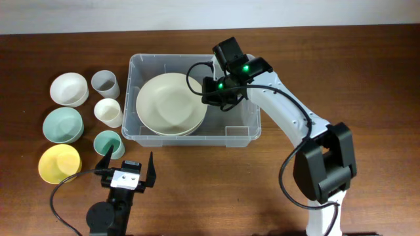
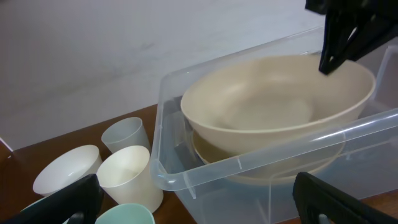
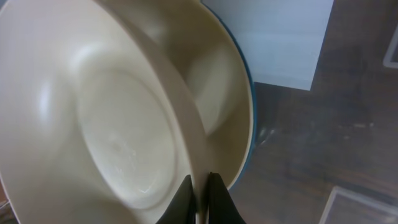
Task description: Pack container
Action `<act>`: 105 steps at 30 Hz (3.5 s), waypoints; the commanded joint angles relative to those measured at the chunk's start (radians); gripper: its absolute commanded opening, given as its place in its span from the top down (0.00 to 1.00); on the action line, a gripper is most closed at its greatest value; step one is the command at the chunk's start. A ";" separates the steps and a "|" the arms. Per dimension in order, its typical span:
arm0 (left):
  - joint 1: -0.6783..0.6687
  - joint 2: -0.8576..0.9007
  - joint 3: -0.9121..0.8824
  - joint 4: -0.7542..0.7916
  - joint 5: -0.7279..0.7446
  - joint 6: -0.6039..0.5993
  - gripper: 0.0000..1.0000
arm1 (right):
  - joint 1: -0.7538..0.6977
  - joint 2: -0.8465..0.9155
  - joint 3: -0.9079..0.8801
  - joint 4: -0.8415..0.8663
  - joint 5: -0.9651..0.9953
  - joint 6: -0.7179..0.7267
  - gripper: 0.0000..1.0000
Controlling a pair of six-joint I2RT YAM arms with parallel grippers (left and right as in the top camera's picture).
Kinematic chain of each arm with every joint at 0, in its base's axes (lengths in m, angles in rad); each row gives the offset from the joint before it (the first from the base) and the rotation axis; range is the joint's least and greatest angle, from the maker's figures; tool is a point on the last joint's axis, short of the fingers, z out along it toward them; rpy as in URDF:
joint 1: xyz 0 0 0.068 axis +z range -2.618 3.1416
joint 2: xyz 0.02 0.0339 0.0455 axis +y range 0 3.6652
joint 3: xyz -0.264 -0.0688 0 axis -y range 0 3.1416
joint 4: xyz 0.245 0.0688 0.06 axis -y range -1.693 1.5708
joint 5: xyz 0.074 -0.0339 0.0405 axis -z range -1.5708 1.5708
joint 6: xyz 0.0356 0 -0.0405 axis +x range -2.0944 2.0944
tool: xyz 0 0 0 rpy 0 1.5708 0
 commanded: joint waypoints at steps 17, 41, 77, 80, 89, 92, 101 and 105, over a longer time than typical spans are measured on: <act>0.006 -0.007 -0.002 -0.006 -0.006 0.015 0.00 | 0.007 0.052 -0.005 0.052 -0.029 0.019 0.89; 0.006 -0.007 -0.002 -0.006 -0.006 0.015 0.00 | 0.006 0.052 -0.004 0.055 -0.089 0.034 0.46; 0.006 -0.007 -0.002 -0.006 -0.006 0.015 0.00 | -0.758 -0.223 0.465 -0.829 0.573 -0.031 0.01; 0.006 -0.007 -0.002 -0.006 -0.007 0.015 0.00 | -0.838 -0.223 0.379 -0.826 0.555 -0.031 0.01; 0.006 -0.007 -0.002 -0.006 -0.006 0.015 0.00 | -0.912 -0.222 0.078 -0.682 0.511 -0.027 0.01; 0.006 -0.007 -0.002 -0.006 -0.006 0.015 0.00 | -0.910 -0.222 0.017 -0.631 0.466 -0.027 0.01; 0.006 -0.007 -0.002 -0.006 -0.006 0.015 0.00 | -0.910 -0.222 -0.012 -0.609 0.465 -0.027 0.01; 0.006 -0.007 -0.002 -0.006 -0.006 0.015 0.00 | -0.910 -0.222 -0.012 -0.609 0.465 -0.027 0.01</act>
